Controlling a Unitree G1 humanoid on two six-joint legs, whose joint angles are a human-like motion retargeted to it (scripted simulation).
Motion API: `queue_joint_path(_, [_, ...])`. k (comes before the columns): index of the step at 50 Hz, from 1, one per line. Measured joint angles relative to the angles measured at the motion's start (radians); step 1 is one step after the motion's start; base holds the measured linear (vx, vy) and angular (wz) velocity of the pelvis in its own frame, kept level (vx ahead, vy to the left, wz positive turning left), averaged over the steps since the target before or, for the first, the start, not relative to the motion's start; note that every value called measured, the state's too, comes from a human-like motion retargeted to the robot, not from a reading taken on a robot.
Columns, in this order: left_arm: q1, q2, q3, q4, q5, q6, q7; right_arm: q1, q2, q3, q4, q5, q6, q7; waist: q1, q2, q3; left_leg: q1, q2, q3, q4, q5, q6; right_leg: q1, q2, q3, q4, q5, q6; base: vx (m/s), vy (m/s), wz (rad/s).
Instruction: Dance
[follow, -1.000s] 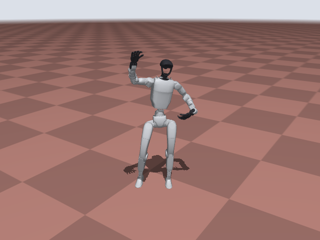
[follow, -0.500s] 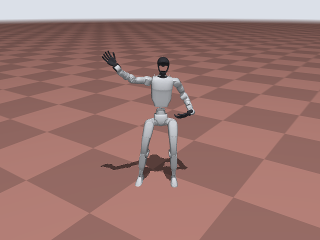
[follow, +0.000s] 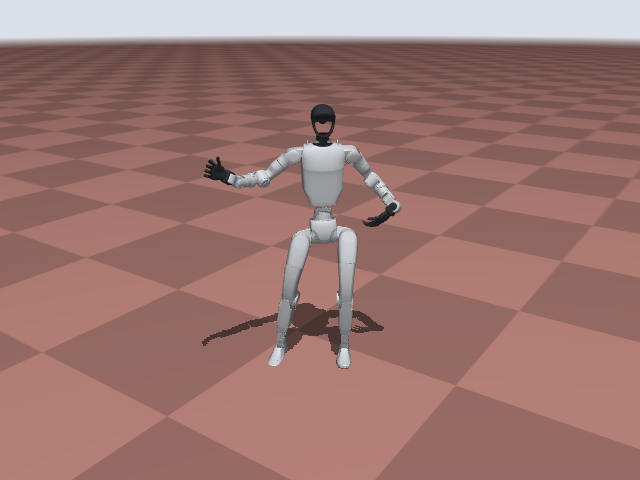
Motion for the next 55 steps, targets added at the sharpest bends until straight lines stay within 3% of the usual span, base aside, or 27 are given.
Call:
queue_joint_path(3, [-0.008,-0.01,-0.075,-0.043,-0.031,0.009,0.0,0.184,0.037,0.102,-0.292,-0.122,0.12,0.1,0.035,0.009,0.009,0.024,-0.03,-0.013,-0.054,0.042,-0.001,0.004,-0.021,-0.005,0.015,0.008,-0.008,0.18,0.24,0.09])
queue_joint_path(7, [-0.007,-0.021,-0.205,-0.17,-0.054,-0.014,0.0,0.322,0.086,0.364,-0.586,-0.252,0.167,0.246,0.087,0.056,0.02,0.052,-0.038,-0.028,-0.111,0.09,0.011,-0.014,-0.034,-0.005,0.111,0.012,-0.043,0.15,0.24,0.58])
queue_joint_path(10, [-0.005,-0.025,-0.27,-0.274,-0.048,-0.044,0.0,0.279,0.177,0.684,-0.687,-0.369,0.111,0.271,0.124,0.123,0.023,0.078,-0.014,-0.035,-0.149,0.112,0.016,-0.078,-0.03,-0.005,0.289,-0.001,-0.122,0.0,0.22,0.76])
queue_joint_path(12, [-0.006,-0.019,-0.284,-0.306,-0.073,-0.029,0.0,0.15,0.281,0.852,-0.666,-0.495,0.008,0.184,0.145,0.14,0.016,0.074,-0.027,-0.05,-0.151,0.118,0.02,-0.154,-0.014,0.07,0.441,-0.086,-0.177,-0.03,0.21,0.45])
queue_joint_path(13, [-0.008,-0.023,-0.286,-0.308,-0.092,-0.011,0.0,0.08,0.347,0.901,-0.647,-0.583,-0.059,0.113,0.16,0.132,0.011,0.061,-0.05,-0.06,-0.149,0.121,0.02,-0.191,0.002,0.124,0.487,-0.131,-0.122,-0.01,0.14,0.33])
queue_joint_path(15, [-0.024,-0.031,-0.289,-0.296,-0.13,0.041,0.0,-0.056,0.499,0.91,-0.615,-0.866,-0.173,-0.094,0.172,0.1,0.0,0.03,-0.093,-0.071,-0.15,0.133,0.016,-0.242,0.087,0.265,0.52,-0.181,0.065,0.04,-0.22,0.65])
queue_joint_path(16, [-0.037,-0.026,-0.288,-0.288,-0.132,0.062,0.0,-0.122,0.569,0.876,-0.623,-1.078,-0.151,-0.235,0.168,0.088,0.002,0.021,-0.054,-0.099,-0.137,0.12,-0.027,-0.235,0.225,0.301,0.491,-0.187,0.065,0.14,-0.8,1.18])
queue_joint_path(17, [-0.048,-0.02,-0.291,-0.282,-0.133,0.077,0.0,-0.184,0.635,0.841,-0.635,-1.305,-0.096,-0.379,0.165,0.077,0.004,0.014,-0.037,-0.119,-0.131,0.115,-0.049,-0.226,0.313,0.33,0.451,-0.191,0.065,0.16,-0.61,1.54])
queue_joint_path(18, [-0.055,-0.015,-0.299,-0.28,-0.13,0.076,0.0,-0.236,0.694,0.802,-0.653,-1.561,0.026,-0.529,0.163,0.068,0.005,0.011,-0.063,-0.127,-0.137,0.122,-0.027,-0.213,0.3,0.347,0.389,-0.192,0.065,0.07,0.04,1.74])
queue_joint_path(20, [-0.051,-0.011,-0.315,-0.282,-0.127,0.061,0.0,-0.303,0.759,0.68,-0.699,-1.904,0.301,-0.734,0.147,0.044,-0.001,0.01,-0.116,-0.127,-0.175,0.145,0.012,-0.193,0.207,0.289,0.318,-0.177,0.006,0.02,0.3,1.87])
queue_joint_path(22, [-0.034,-0.005,-0.315,-0.282,-0.123,0.053,0.0,-0.322,0.783,0.539,-0.756,-1.981,0.488,-0.847,0.135,0.02,0.002,0.016,-0.111,-0.132,-0.198,0.145,0.014,-0.142,0.175,0.161,0.263,-0.188,-0.028,0.06,-0.23,1.77])
queue_joint_path(23, [-0.022,-0.003,-0.311,-0.28,-0.121,0.052,0.0,-0.318,0.792,0.472,-0.781,-1.963,0.52,-0.88,0.121,0.016,0.008,0.023,-0.103,-0.139,-0.201,0.145,0.022,-0.122,0.17,0.138,0.244,-0.184,-0.024,0.15,-0.37,1.97])
queue_joint_path(25, [0.002,-0.003,-0.289,-0.275,-0.106,0.049,0.0,-0.281,0.796,0.33,-0.831,-1.837,0.473,-0.928,0.08,-0.003,0.034,0.041,-0.096,-0.143,-0.204,0.142,0.042,-0.086,0.199,0.224,0.182,-0.147,0.006,0.16,-0.38,1.91])
queue_joint_path(27, [0.029,-0.013,-0.218,-0.263,-0.099,0.035,0.0,-0.201,0.776,0.212,-0.862,-1.611,0.276,-0.939,0.08,-0.016,0.048,0.024,-0.072,-0.119,-0.197,0.157,0.051,-0.042,0.151,0.048,0.123,-0.144,-0.023,-0.02,-0.35,0.59])
queue_joint_path(30, [0.091,-0.047,-0.117,-0.25,-0.101,0.014,0.0,-0.024,0.74,0.113,-0.838,-1.31,0.016,-0.957,0.035,-0.024,0.042,-0.026,-0.061,-0.137,-0.176,0.194,0.043,-0.017,0.181,0.017,0.046,-0.128,-0.039,0.01,-0.27,0.27])
queue_joint_path(33, [0.168,-0.102,-0.038,-0.225,-0.085,0.011,0.0,0.201,0.693,0.051,-0.709,-1.166,-0.044,-0.887,0.008,-0.009,0.025,-0.055,-0.029,-0.128,-0.15,0.185,0.024,-0.01,0.207,0.027,0.013,-0.11,-0.045,0.11,-0.2,-0.03])
queue_joint_path(37, [0.233,-0.179,0.03,-0.19,-0.059,0.008,0.0,0.441,0.614,0.058,-0.498,-1.169,-0.017,-0.582,-0.012,-0.006,0.0,-0.085,-0.022,-0.145,-0.121,0.168,0.019,-0.02,0.224,0.047,-0.011,-0.093,-0.06,-0.02,-0.13,-0.14])
queue_joint_path(40, [0.248,-0.196,0.032,-0.189,-0.041,-0.007,0.0,0.536,0.555,0.147,-0.336,-1.15,-0.074,-0.343,-0.023,-0.006,-0.015,-0.096,-0.016,-0.145,-0.092,0.147,0.023,-0.024,0.229,0.046,-0.009,-0.096,-0.074,-0.02,-0.09,-0.15])
queue_joint_path(42, [0.249,-0.194,0.013,-0.202,-0.029,-0.019,0.0,0.542,0.517,0.244,-0.235,-1.127,-0.16,-0.233,-0.023,-0.008,-0.023,-0.106,-0.018,-0.138,-0.053,0.128,0.03,-0.029,0.228,0.056,0.006,-0.107,-0.083,0.0,-0.04,-0.35])
queue_joint_path(45, [0.232,-0.188,-0.032,-0.236,-0.01,-0.04,0.0,0.473,0.487,0.429,-0.111,-1.098,-0.305,-0.162,-0.014,-0.016,-0.033,-0.144,-0.032,-0.102,0.055,0.091,0.045,-0.048,0.216,0.075,0.045,-0.135,-0.1,-0.04,0.03,-0.5])
queue_joint_path(50, [0.162,-0.146,-0.131,-0.288,0.027,-0.066,0.0,0.249,0.613,0.762,-0.037,-1.177,-0.402,-0.28,-0.033,-0.017,-0.027,-0.254,-0.037,-0.041,0.334,0.165,0.01,-0.068,0.203,0.098,0.132,-0.196,-0.115,-0.01,0.1,-0.01])
queue_joint_path(53, [0.115,-0.105,-0.201,-0.303,0.048,-0.083,0.0,0.096,0.768,0.93,-0.023,-1.237,-0.394,-0.408,-0.028,-0.008,-0.037,-0.314,-0.011,-0.041,0.44,0.244,-0.131,-0.081,0.212,0.1,0.17,-0.222,-0.107,0.09,-0.03,0.38])
queue_joint_path(55, [0.09,-0.079,-0.247,-0.314,0.058,-0.095,0.0,0.004,0.854,1.007,-0.049,-1.266,-0.37,-0.477,-0.007,-0.013,-0.041,-0.351,0.004,-0.062,0.481,0.218,-0.182,-0.085,0.21,0.095,0.183,-0.235,-0.103,0.09,-0.12,0.48])
